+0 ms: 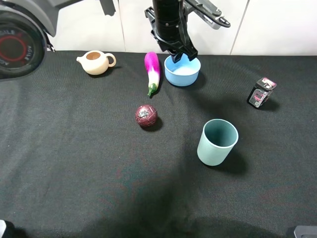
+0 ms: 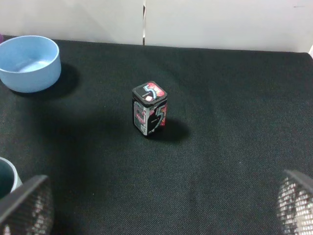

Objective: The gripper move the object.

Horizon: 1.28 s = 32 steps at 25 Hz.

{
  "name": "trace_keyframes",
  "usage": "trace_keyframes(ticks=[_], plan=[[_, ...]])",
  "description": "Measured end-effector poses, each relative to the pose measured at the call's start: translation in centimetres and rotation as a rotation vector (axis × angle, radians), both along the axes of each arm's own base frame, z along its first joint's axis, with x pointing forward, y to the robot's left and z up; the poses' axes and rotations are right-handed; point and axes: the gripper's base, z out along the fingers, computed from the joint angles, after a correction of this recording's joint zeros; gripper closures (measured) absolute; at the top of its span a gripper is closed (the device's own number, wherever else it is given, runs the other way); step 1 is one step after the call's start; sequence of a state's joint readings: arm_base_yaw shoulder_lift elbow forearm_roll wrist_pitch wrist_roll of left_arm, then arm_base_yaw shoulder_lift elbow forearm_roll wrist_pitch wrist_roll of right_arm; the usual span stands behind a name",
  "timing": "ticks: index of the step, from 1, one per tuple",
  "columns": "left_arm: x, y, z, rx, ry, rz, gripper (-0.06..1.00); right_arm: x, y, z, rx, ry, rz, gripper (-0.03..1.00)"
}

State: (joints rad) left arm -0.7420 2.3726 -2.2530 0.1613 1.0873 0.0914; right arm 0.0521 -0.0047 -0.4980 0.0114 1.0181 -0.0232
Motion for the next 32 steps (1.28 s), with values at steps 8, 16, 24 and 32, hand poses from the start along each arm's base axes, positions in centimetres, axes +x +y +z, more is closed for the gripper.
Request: trace_keyframes(ticks=[8,16,24,32], plan=[[-0.5,1.6,3.0,0.070,-0.039,0.055,0.42,0.0,0.0,0.0,0.001,0.000,0.000,0.27],[-1.1,2.0,5.6,0.022,-0.069,0.059,0.42,0.0,0.0,0.0,0.001,0.000,0.000,0.27],[-2.7,2.6,9.9,-0.092,-0.085,0.054,0.42,0.0,0.0,0.0,0.001,0.000,0.000,0.27],[-4.3,3.7,13.0,-0.149,-0.102,0.050,0.42,0.0,0.0,0.0,0.001,0.000,0.000,0.27]])
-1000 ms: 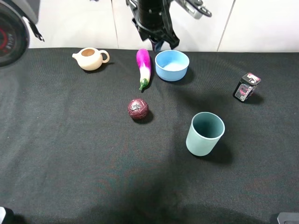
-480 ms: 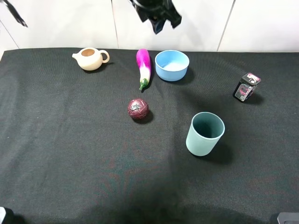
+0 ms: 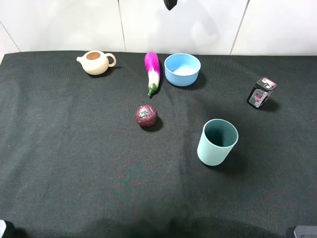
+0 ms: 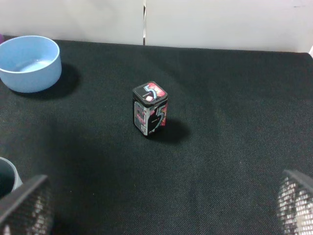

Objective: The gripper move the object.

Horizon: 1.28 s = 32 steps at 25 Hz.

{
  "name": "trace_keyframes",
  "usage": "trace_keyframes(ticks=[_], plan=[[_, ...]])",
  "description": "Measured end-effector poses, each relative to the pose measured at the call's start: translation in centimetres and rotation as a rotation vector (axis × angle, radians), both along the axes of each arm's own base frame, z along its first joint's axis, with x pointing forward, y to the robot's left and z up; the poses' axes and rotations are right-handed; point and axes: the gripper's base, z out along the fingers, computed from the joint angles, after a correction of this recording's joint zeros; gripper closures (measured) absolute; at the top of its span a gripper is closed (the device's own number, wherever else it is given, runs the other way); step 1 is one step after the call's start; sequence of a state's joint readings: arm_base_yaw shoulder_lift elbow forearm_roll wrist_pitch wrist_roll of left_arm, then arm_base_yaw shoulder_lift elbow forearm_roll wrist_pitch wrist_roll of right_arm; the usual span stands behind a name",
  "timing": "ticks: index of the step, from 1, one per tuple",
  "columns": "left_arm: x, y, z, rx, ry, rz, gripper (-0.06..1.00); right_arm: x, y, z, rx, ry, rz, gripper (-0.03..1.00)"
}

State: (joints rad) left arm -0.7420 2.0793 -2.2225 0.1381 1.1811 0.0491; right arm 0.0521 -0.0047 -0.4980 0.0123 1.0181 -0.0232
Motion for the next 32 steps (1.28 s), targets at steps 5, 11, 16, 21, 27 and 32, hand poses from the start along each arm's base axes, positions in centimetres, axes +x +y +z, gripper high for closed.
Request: trace_keyframes(ticks=[5,11,16,21,27,32], plan=[[-1.0,0.9,-0.7,0.032,0.048,0.014,0.19,0.0,0.0,0.0,0.000,0.000,0.000,0.27],[-2.5,2.3,-0.8,0.062,0.078,0.016,-0.03,0.0,0.0,0.0,0.000,0.000,0.000,0.27],[-4.2,3.9,0.7,0.053,0.070,0.019,-0.05,0.0,0.0,0.0,0.000,0.000,0.000,0.27],[-6.5,6.0,2.4,0.040,0.059,0.030,-0.05,0.0,0.0,0.0,0.000,0.000,0.000,0.27],[-9.2,8.8,3.6,0.050,0.032,0.035,-0.05,0.0,0.0,0.0,0.000,0.000,0.000,0.27],[-11.7,11.1,4.4,0.044,0.017,0.038,-0.05,0.0,0.0,0.0,0.000,0.000,0.000,0.27]])
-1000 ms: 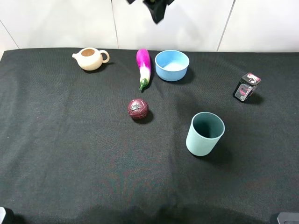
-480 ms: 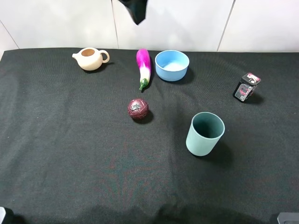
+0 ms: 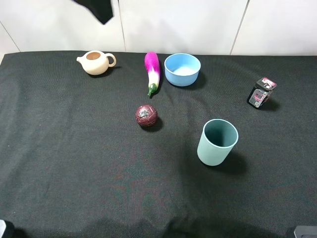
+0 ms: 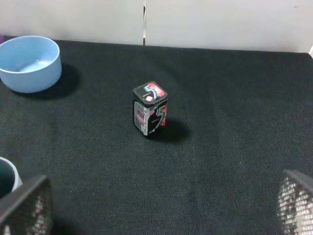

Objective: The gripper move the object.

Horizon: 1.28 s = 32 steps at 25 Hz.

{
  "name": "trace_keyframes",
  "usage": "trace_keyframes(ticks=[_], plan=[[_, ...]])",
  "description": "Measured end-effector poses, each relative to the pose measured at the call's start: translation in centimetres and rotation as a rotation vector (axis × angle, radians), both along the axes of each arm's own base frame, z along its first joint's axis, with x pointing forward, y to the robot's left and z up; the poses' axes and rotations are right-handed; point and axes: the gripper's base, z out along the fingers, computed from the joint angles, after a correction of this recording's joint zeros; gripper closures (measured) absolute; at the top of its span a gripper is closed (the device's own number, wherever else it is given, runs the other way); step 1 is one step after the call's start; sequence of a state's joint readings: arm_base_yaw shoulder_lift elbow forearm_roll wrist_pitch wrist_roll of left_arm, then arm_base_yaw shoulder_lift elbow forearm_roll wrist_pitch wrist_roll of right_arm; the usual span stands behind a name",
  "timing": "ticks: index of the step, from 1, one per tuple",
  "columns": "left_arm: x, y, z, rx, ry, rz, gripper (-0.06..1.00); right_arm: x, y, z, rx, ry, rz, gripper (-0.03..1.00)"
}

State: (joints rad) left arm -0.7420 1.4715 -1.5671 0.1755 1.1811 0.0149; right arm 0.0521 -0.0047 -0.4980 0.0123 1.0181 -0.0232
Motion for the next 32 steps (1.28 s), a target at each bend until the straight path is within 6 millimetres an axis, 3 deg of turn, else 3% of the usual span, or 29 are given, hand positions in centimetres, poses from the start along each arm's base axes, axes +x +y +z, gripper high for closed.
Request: trace_keyframes(ticks=[10,20,26,32], plan=[[-6.8,6.1,-0.4,-0.026,-0.011,-0.002,-0.05,0.0,0.0,0.0,0.000,0.000,0.000,0.27],[-14.1,12.2,-1.2,-0.162,-0.082,-0.017,-0.05,0.0,0.0,0.0,0.000,0.000,0.000,0.27],[-17.5,15.0,-2.8,-0.237,-0.121,-0.025,-0.05,0.0,0.0,0.0,0.000,0.000,0.000,0.27],[-20.2,17.5,-5.6,-0.291,-0.171,0.084,-0.05,0.0,0.0,0.0,0.000,0.000,0.000,0.27]])
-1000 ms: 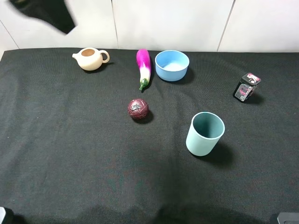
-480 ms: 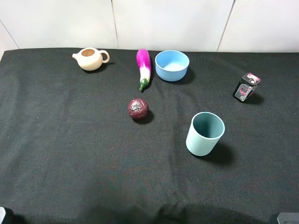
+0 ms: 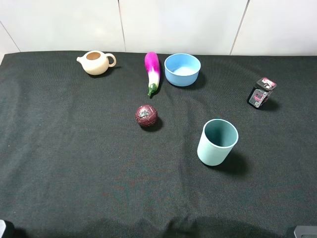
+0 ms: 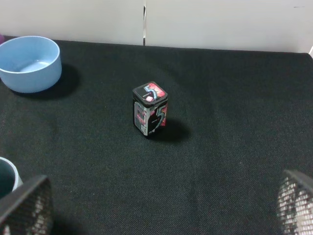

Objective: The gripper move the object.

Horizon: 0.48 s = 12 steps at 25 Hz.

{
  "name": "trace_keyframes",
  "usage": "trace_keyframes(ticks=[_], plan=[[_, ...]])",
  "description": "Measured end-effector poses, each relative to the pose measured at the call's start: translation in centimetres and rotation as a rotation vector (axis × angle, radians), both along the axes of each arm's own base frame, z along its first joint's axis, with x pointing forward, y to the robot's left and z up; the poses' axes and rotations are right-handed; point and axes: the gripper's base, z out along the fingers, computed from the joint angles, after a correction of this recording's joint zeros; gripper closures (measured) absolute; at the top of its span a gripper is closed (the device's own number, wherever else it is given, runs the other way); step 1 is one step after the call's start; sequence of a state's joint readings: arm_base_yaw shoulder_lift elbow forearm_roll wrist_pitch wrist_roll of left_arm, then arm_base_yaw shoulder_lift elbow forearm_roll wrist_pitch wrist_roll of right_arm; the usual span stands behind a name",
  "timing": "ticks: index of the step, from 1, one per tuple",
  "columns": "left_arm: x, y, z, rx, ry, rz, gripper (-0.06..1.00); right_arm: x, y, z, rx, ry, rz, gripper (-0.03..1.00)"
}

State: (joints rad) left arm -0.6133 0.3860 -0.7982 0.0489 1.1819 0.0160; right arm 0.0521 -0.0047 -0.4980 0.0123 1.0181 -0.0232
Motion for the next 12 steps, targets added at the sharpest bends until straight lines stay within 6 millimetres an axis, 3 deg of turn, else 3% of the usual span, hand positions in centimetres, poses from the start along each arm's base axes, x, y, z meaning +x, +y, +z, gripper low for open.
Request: trace_keyframes(ticks=[6,12], plan=[[-1.3,1.0,-3.0,-0.019,-0.019,0.207,-0.05,0.0,0.0,0.0,0.000,0.000,0.000,0.27],[-1.5,1.2,-5.3,0.031,-0.064,0.309,-0.05,0.0,0.0,0.0,0.000,0.000,0.000,0.27]])
